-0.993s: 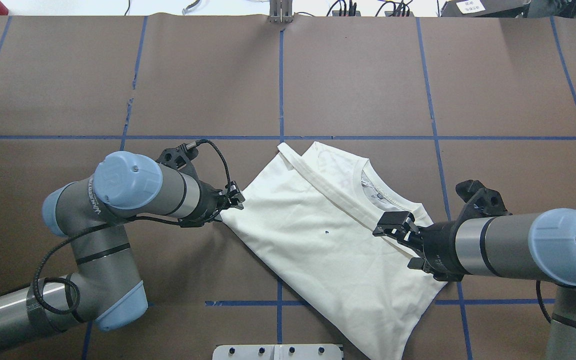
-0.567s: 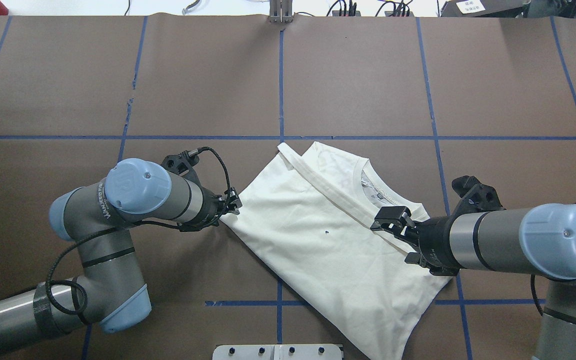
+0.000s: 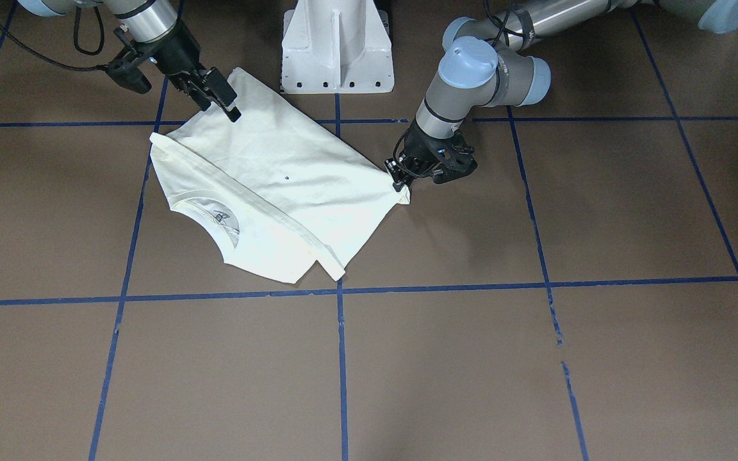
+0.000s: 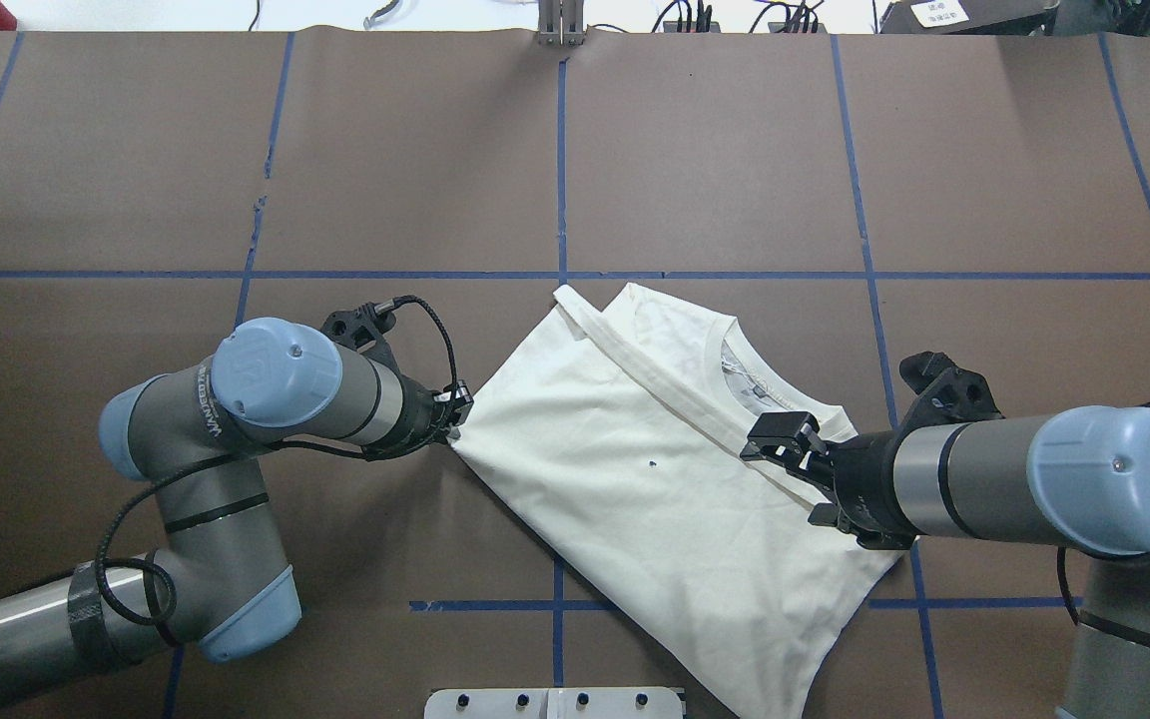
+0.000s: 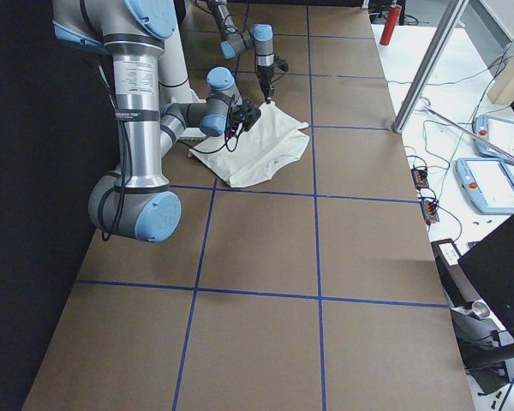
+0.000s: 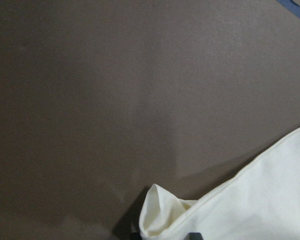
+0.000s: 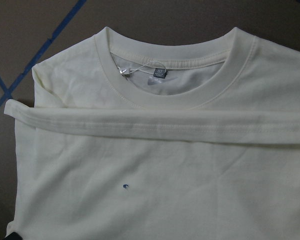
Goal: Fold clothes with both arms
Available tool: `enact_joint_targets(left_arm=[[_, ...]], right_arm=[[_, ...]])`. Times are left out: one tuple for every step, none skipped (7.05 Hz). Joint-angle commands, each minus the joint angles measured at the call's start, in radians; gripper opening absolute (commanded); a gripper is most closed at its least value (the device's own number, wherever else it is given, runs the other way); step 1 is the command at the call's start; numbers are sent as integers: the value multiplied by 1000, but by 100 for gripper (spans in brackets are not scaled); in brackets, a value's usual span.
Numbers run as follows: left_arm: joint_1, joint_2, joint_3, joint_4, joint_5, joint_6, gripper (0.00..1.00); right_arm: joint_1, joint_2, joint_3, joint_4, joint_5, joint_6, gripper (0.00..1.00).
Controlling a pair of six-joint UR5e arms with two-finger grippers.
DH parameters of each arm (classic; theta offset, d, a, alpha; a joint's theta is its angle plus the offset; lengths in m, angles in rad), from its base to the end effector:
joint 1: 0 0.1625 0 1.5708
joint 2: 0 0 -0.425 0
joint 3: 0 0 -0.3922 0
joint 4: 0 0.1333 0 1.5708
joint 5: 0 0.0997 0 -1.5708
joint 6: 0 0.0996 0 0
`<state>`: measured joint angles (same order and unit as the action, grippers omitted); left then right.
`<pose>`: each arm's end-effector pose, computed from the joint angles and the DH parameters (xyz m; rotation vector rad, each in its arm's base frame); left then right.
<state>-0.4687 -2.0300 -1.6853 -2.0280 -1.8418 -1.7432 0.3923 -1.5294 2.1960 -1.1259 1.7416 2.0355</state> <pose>0.5329 -0.3894 0.2944 -0.0934 1.0582 -0.4408 -0.3787 -0.2826 0.2988 -0.1970 -1.1259 0.6694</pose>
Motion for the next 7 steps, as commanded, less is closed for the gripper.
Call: enact_joint_targets(left_arm=[[-104,2,2,6,-8,220,0],[-175,-4,31,-3,-13,259,0],[-218,-53,118,-32,-11,272,0],[-266,-158,269,-79,-11,277,0],[-316,-302,493,-144,-11,275,0],[-341,-435,726,-253,-5,275,0],[-349,-470,818,-343,-4,277,0]], right_arm=[[0,5,-10,0,-1,0,100],[2,8,-10,0,-1,3,100],[4,18,-10,9,-1,6,100],[-3,32,-16,8,-29,8,100],[-3,72,-34,6,-43,5,100],[-4,103,-57,5,-42,5,100],[-9,106,-71,6,-42,2,100]])
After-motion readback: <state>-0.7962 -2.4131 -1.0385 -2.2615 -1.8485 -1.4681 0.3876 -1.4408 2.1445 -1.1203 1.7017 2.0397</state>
